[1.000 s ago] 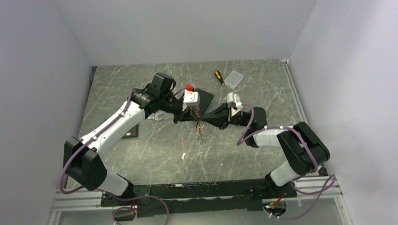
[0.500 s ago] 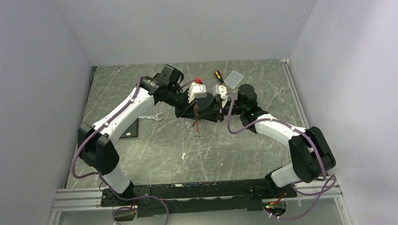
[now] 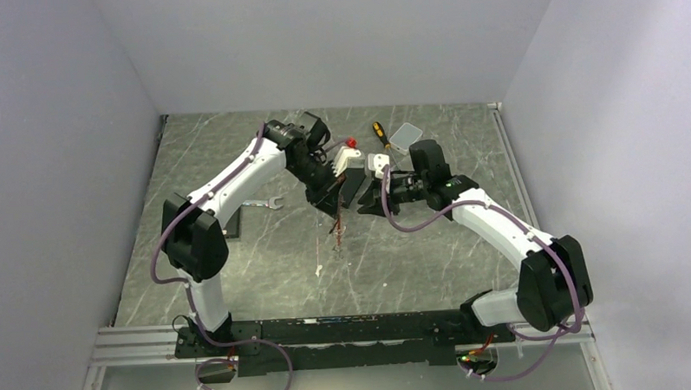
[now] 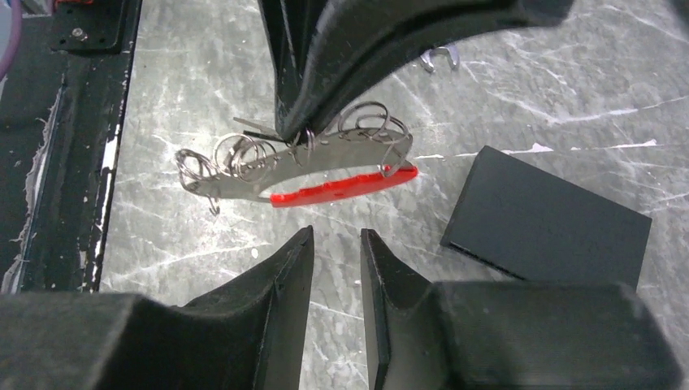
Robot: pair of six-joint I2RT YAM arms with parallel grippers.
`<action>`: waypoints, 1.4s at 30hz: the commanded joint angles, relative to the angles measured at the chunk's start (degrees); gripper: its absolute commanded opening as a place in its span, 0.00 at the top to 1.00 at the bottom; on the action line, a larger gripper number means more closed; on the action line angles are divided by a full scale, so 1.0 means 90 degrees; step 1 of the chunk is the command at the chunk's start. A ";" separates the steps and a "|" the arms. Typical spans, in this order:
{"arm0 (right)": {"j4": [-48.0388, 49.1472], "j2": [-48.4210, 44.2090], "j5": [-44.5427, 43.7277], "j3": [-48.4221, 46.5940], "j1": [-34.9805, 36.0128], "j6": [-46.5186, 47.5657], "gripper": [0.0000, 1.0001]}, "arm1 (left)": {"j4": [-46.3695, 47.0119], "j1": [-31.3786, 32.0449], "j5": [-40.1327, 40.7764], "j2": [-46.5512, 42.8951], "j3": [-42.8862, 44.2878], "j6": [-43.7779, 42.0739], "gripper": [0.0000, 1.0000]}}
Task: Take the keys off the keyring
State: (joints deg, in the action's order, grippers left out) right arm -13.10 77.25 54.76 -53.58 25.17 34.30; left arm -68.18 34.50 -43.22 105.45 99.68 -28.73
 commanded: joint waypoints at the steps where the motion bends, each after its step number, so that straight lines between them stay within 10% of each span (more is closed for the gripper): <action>1: -0.0390 -0.0183 -0.0263 -0.0382 0.0277 0.0190 0.68 | 0.0006 0.0045 -0.0170 0.0035 0.0216 0.0488 1.00; 42: 0.0491 0.0011 -0.1577 -0.0139 0.1066 -0.0167 0.64 | 0.1382 0.0275 0.0261 -0.0604 -0.0676 0.0468 1.00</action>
State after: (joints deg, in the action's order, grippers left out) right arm -10.74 77.21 39.44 -54.24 34.59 32.40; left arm -56.77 36.14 -40.56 102.52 92.99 -24.53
